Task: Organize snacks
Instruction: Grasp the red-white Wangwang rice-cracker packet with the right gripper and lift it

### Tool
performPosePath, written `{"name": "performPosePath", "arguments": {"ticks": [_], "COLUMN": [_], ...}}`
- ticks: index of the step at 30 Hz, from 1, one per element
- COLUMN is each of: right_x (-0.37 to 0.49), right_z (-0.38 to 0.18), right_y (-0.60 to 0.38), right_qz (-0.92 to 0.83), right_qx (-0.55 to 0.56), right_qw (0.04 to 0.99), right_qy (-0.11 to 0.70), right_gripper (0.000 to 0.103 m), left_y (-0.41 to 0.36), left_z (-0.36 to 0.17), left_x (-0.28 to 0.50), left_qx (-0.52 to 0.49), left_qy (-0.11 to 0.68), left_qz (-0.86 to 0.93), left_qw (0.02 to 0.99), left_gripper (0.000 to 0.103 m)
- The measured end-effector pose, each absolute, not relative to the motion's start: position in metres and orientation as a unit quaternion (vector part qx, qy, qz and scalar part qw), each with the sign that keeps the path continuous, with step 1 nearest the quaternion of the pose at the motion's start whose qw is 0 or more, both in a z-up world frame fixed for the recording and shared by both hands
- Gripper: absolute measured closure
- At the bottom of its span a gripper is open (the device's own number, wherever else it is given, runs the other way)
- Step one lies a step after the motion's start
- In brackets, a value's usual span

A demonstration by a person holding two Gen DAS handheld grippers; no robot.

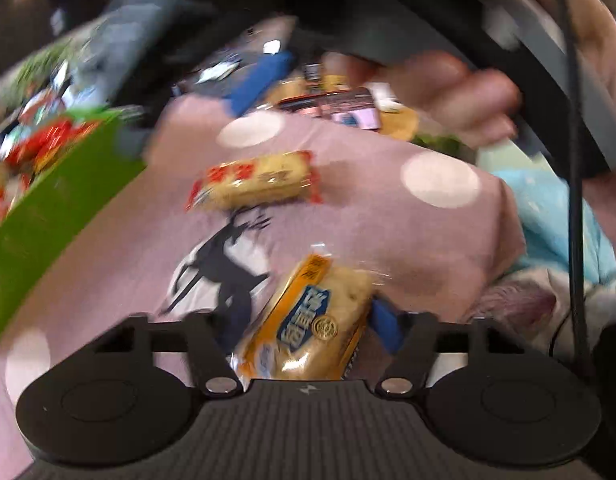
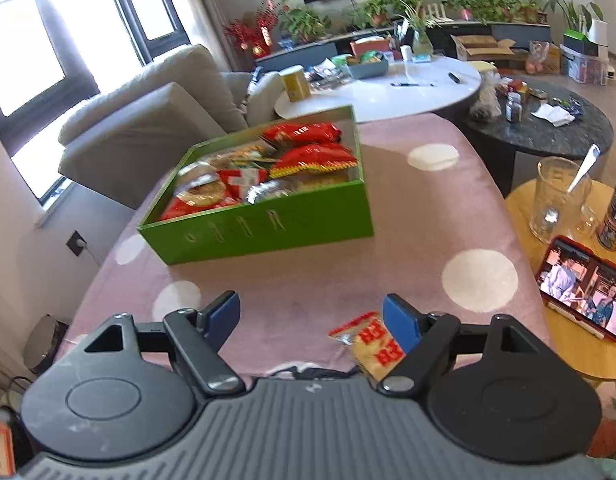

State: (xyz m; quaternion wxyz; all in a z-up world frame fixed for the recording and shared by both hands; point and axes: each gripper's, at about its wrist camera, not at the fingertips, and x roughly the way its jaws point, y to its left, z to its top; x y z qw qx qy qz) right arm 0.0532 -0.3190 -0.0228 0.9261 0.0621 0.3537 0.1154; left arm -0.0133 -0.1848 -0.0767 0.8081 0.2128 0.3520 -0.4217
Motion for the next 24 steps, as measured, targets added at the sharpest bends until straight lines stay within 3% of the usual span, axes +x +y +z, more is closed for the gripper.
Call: {"name": "performPosePath", "arguments": {"ticks": [8, 15, 17, 19, 24], "right_x": [0.058, 0.064, 0.067, 0.069, 0.066], "right_z": [-0.048, -0.077, -0.082, -0.086, -0.086], "right_y": [-0.322, -0.315, -0.317, -0.320, -0.318], "right_qz": [0.097, 0.081, 0.074, 0.068, 0.067], "right_qx": [0.011, -0.066, -0.069, -0.060, -0.072], "right_qw": [0.918, 0.902, 0.899, 0.897, 0.901], "right_qy": [0.383, 0.418, 0.426, 0.432, 0.423], "right_gripper": [0.032, 0.024, 0.024, 0.024, 0.024], "left_y": [-0.131, -0.096, -0.092, -0.087, -0.089], "left_z": [-0.076, -0.077, -0.077, -0.075, -0.077], "left_x": [0.015, 0.030, 0.029, 0.027, 0.023], "left_qx": [0.134, 0.084, 0.076, 0.077, 0.079], "left_qy": [0.382, 0.391, 0.392, 0.389, 0.390], "left_qz": [-0.293, -0.227, -0.222, -0.216, -0.219], "left_qw": [0.867, 0.888, 0.890, 0.892, 0.891], "left_gripper": [0.060, 0.059, 0.053, 0.031, 0.028]}}
